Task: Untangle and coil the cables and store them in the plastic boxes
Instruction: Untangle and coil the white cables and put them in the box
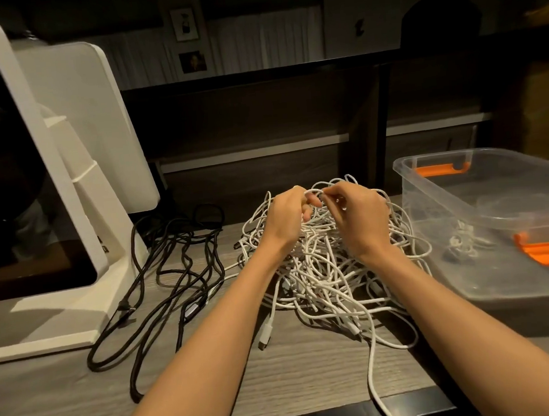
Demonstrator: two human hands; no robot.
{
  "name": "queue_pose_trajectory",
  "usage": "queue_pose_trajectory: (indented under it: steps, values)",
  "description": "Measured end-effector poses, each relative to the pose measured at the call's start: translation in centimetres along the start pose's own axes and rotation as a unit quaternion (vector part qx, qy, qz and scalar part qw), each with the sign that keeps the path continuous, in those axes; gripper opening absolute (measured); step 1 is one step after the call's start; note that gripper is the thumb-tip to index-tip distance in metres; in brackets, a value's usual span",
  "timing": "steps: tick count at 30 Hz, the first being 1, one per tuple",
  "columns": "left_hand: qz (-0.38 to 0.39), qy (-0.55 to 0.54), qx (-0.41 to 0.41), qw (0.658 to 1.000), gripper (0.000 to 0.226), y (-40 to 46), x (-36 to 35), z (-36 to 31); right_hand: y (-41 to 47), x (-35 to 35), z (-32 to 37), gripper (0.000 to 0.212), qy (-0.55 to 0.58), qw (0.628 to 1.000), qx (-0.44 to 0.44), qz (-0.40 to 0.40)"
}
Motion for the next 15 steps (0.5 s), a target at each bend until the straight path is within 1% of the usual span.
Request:
queue_pose_trajectory:
  steps: [2, 4, 7, 9, 12, 14, 15]
  values:
    - [0.010, -0.013, 0.009, 1.000, 0.027, 0.0, -0.1, 0.1, 0.0, 0.0, 0.1, 0.009, 0.057, 0.998, -0.015, 0.002]
    - [0.019, 0.021, 0.003, 1.000, 0.024, 0.0, -0.2, 0.1, -0.1, 0.1, 0.1, 0.011, 0.101, 0.994, -0.028, 0.002]
    - [0.033, 0.053, -0.041, 0.997, 0.030, 0.0, -0.4, -0.2, 0.0, -0.3, -0.5, 0.011, 0.153, 0.986, -0.062, 0.028]
    - [0.007, 0.039, -0.046, 0.998, 0.035, 0.1, 0.2, 0.0, -0.1, -1.1, -1.1, 0.015, 0.167, 0.980, -0.087, 0.067]
    - [-0.046, -0.043, -0.004, 0.998, 0.038, 0.1, 1.4, 0.9, -0.5, -3.4, -2.5, 0.028, 0.054, 0.982, -0.090, 0.160]
    - [-0.045, -0.135, 0.027, 0.989, 0.041, 0.0, 1.4, 1.4, -0.8, -4.3, -3.2, 0.033, 0.024, 0.974, -0.104, 0.201]
    - [-0.040, -0.196, 0.040, 0.979, 0.041, 0.0, 1.2, 1.6, -0.9, -4.4, -3.3, 0.032, 0.017, 0.973, -0.108, 0.205]
Point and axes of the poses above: each hand's wrist, its own y-axis towards the middle knuckle, its own x-axis out of the back of the hand, z = x × y, the point moved 9 cm from there along y, towards the middle knuckle, and after that the axes turned 2 degrees about -x, right-handed, at the moved point
